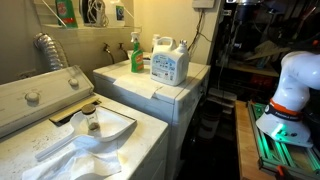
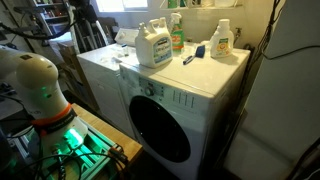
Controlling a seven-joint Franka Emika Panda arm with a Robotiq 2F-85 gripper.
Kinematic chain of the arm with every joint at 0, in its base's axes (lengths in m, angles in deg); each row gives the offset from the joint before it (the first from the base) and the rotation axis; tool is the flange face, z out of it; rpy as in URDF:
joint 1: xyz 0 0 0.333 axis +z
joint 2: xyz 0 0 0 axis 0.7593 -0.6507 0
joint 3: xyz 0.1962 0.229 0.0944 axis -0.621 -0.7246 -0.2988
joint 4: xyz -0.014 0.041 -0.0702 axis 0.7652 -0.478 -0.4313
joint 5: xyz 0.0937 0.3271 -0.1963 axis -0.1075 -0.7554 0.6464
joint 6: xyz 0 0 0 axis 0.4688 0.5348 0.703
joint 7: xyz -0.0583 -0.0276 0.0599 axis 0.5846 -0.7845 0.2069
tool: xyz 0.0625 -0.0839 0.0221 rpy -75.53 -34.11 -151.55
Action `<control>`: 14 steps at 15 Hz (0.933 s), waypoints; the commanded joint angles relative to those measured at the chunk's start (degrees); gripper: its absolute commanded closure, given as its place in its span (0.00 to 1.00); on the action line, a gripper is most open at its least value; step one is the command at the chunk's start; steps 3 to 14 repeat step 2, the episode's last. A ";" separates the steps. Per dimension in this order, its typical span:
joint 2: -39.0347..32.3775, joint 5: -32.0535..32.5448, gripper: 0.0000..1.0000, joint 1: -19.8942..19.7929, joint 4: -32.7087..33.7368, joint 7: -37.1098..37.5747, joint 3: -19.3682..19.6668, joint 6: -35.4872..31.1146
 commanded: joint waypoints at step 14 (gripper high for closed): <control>-0.07 -0.74 0.00 -1.44 0.07 -0.93 -0.95 0.10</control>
